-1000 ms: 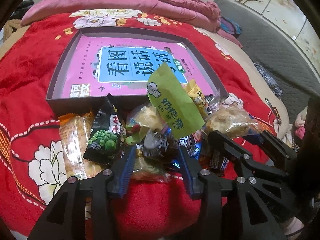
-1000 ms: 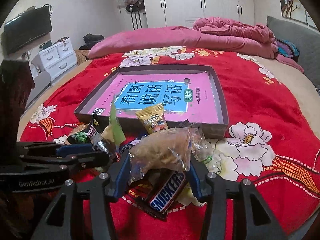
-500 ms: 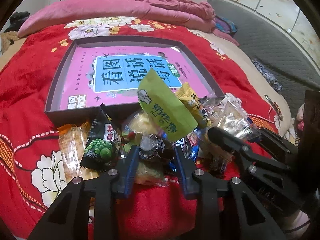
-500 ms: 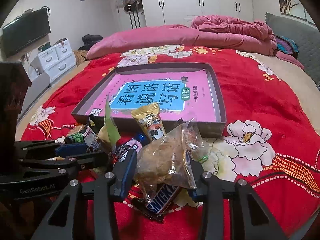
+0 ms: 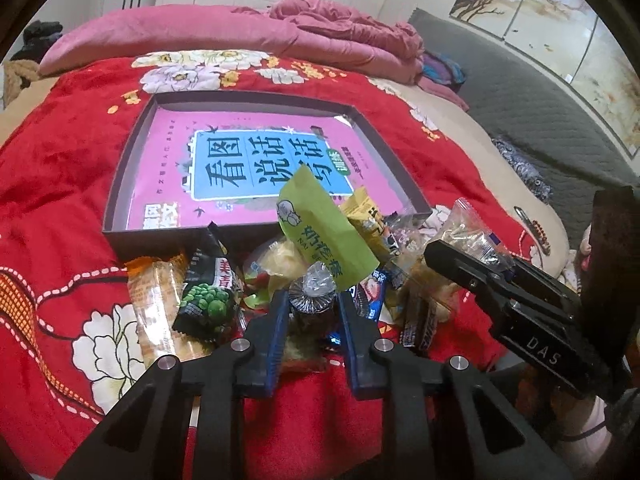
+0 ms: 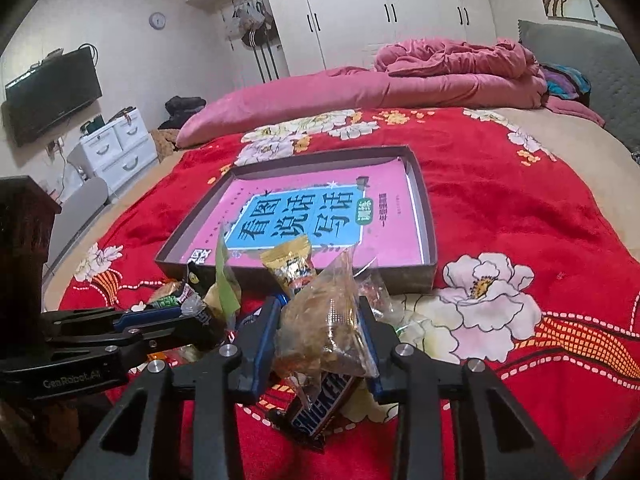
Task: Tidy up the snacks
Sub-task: 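Lift the clear bag with the right tool while the left tool grasps the small dark bottle, then carry both items over the tray and open both tools to drop them inside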
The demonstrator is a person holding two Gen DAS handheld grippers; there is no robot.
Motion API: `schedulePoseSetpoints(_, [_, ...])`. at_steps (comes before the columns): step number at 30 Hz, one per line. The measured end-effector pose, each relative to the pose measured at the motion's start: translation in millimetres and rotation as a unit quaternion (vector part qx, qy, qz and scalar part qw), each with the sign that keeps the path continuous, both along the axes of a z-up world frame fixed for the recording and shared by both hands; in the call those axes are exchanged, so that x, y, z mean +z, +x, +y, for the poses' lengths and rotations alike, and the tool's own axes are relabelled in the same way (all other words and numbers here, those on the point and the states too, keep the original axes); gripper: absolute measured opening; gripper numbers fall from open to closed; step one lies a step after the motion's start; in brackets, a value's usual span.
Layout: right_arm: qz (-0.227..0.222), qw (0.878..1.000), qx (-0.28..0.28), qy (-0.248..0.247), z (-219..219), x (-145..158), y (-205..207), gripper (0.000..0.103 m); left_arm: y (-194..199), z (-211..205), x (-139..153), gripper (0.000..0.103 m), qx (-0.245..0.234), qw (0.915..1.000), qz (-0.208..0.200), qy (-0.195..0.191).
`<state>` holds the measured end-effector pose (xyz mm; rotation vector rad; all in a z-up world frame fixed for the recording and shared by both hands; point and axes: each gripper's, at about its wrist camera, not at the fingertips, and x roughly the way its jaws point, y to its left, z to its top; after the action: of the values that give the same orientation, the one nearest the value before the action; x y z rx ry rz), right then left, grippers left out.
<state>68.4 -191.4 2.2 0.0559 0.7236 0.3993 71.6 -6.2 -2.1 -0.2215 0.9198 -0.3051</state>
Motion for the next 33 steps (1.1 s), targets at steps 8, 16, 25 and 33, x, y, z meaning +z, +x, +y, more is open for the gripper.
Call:
schedulePoseSetpoints(8, [-0.02,1.0,-0.004,0.008,-1,12,-1,0.037,-4,16,15,0.025,0.022,0.9992,-0.029,-0.015])
schedulePoseSetpoints(16, [-0.032,0.999,-0.006,0.014,1,19,4,0.037,-2,34,23,0.025,0.052,0.9973,-0.048,-0.021])
schedulePoseSetpoints(25, [-0.044,0.998,-0.023,0.026,-5,26,20,0.037,12,49,28,0.024,0.075,0.9947,-0.064,-0.028])
schedulePoseSetpoints(33, [-0.037,0.998,-0.038,0.031,-9,22,40,0.037,31,57,21,0.023,0.091,0.9935,-0.06,-0.035])
